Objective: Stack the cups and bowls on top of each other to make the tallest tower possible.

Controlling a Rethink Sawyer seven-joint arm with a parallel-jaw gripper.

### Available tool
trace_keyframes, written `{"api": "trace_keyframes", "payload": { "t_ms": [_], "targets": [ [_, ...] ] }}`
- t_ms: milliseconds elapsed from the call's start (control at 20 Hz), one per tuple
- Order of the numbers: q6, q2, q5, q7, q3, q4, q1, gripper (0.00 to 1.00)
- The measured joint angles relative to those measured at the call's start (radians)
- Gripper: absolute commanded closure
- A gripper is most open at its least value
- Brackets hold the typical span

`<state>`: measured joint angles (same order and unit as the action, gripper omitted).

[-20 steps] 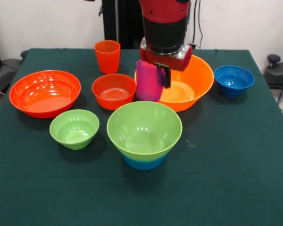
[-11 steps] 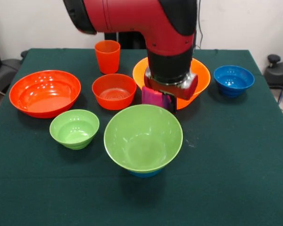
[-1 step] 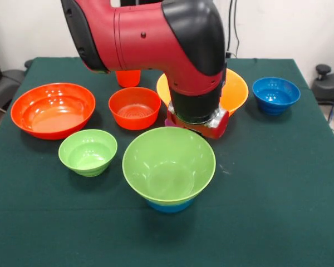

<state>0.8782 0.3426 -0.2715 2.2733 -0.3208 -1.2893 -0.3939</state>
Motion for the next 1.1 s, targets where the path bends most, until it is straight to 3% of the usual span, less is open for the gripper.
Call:
{"api": "trace_keyframes", "payload": {
  "t_ms": [200,600,1100],
  "targets": [
    [0.044,-0.002,0.018,0.0,0.0,0.006,0.0,1.0],
    [0.198,-0.001,0.117,0.0,-0.005,0.03,-0.005,1.0],
    [0.255,0.007,0.136,0.0,-0.005,0.06,-0.002,1.0]
  ]
}}
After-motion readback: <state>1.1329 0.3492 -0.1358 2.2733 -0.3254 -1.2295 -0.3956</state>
